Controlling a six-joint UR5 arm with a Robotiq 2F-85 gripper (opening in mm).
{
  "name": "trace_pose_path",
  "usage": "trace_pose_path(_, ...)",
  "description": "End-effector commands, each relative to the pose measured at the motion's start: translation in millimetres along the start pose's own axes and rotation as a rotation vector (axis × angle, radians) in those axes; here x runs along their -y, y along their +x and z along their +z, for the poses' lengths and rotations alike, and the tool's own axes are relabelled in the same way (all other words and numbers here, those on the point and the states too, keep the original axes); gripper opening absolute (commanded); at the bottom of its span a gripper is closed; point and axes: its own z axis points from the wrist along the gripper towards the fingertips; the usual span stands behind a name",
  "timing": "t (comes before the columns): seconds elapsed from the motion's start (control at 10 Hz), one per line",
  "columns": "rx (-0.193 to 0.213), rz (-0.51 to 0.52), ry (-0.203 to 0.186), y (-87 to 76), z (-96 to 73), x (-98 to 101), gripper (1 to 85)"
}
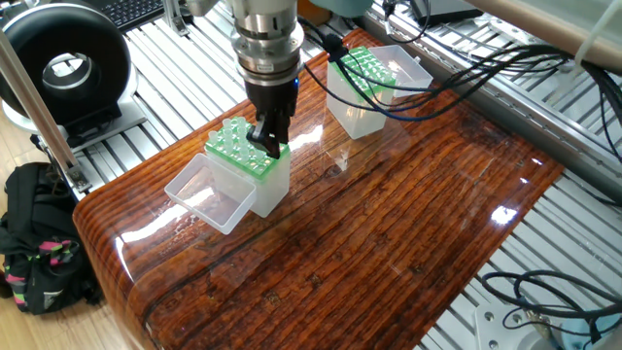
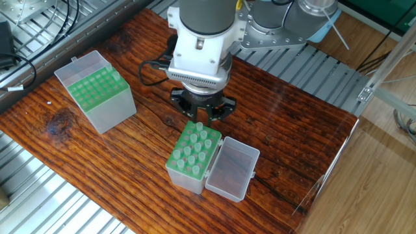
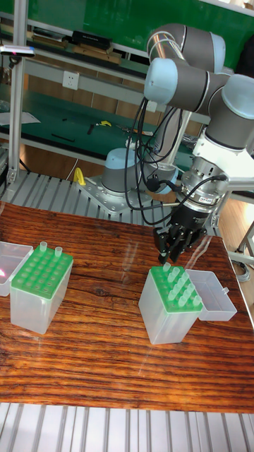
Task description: Transfer all large pipette tips from one holder to another
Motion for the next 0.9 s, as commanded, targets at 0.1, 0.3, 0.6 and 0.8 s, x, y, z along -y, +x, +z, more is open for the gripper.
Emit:
trace_pose_path(0.1,0.023,0.003,-0.009,-2.3,5.5,-1.9,34.0)
trace_pose_path(0.3,0.03,0.003,-0.004,-5.6,5.4,0.6,34.0)
trace_pose_path(0.6,0.04,-0.001,-0.004,-10.8,6.8,3.2,34.0)
trace_pose_path(0.8,0.051,0.001,-0.008,-15.0,9.6,2.3,34.0)
